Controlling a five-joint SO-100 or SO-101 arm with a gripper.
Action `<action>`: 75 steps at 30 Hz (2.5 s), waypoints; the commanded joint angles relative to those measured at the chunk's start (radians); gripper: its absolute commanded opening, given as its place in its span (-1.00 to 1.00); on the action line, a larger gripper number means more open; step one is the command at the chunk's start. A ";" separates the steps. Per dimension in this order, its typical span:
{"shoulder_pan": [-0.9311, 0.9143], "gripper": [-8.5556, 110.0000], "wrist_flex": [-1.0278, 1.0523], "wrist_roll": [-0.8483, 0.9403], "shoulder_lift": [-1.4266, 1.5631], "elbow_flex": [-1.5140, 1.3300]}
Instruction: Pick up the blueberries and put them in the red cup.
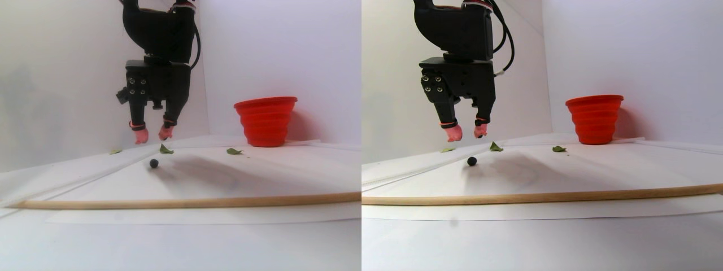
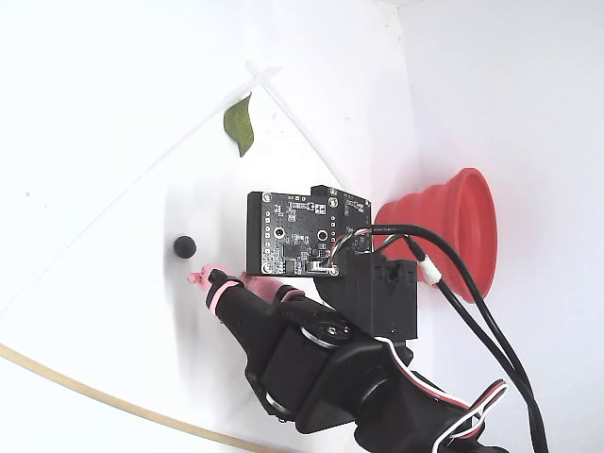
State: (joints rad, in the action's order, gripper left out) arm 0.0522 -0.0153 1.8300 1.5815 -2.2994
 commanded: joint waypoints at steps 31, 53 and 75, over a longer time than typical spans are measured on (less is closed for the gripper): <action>0.000 -0.57 -0.153 0.028 -0.167 0.130; 0.023 -0.57 -0.227 0.018 -0.284 0.204; 0.034 -0.59 -0.298 0.025 -0.350 0.219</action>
State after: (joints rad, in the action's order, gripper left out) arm 0.0690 -0.2899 1.8484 1.2180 -2.1506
